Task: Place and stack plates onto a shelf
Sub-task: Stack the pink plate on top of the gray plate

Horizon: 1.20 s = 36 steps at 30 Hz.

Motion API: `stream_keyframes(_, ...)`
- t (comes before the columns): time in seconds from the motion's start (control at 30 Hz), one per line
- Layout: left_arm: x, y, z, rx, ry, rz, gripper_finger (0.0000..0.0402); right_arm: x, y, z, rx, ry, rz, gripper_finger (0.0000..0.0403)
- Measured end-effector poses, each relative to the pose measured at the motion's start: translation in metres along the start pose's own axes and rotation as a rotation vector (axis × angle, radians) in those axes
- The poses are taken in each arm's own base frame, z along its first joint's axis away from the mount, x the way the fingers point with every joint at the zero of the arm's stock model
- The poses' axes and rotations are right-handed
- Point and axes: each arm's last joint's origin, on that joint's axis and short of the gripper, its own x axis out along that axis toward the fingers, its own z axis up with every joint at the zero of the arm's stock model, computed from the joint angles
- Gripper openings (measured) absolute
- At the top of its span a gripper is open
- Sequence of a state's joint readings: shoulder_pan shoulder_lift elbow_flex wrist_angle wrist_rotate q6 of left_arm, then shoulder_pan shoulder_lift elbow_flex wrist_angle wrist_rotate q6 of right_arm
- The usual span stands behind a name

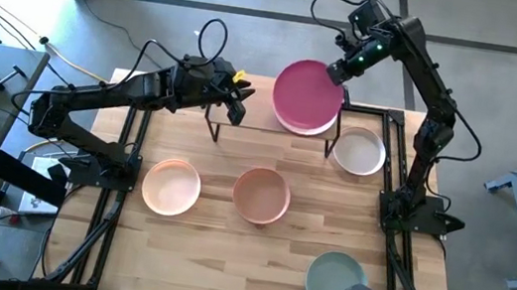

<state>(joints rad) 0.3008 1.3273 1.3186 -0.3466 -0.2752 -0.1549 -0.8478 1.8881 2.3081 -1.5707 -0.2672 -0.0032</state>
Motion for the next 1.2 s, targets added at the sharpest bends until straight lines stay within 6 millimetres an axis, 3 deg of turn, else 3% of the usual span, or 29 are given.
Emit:
stream_keyframes(0.1, 0.000, 0.000, 0.000, 0.001, 0.000, 0.000, 0.0095, -0.007, 0.006, -0.004, -0.015, -0.017, -0.029, 0.0000)
stream_keyframes(0.43, 0.000, 0.000, 0.000, -0.001, -0.003, 0.001, 0.0095, -0.084, 0.034, -0.047, -0.096, -0.211, -0.080, 0.0000)
stream_keyframes(0.57, 0.000, 0.000, 0.000, -0.001, -0.003, 0.001, 0.0095, -0.103, 0.044, -0.067, -0.102, -0.260, -0.123, 0.0000)
stream_keyframes(0.73, 0.000, 0.000, 0.000, -0.002, -0.004, 0.001, 0.0095, -0.094, 0.040, -0.105, -0.035, -0.201, -0.205, 0.0000)
stream_keyframes(0.93, 0.000, 0.000, 0.000, -0.002, -0.004, 0.001, 0.0095, -0.090, 0.034, -0.130, 0.037, -0.359, -0.145, 0.0000)
stream_keyframes(1.07, 0.000, 0.000, 0.000, -0.002, -0.004, 0.001, 0.0095, -0.077, 0.029, -0.135, 0.096, -0.392, -0.136, 0.0000)
stream_keyframes(1.2, 0.000, 0.000, 0.000, -0.001, -0.004, 0.001, 0.0095, -0.053, 0.025, -0.122, 0.117, -0.446, -0.079, 0.0000)
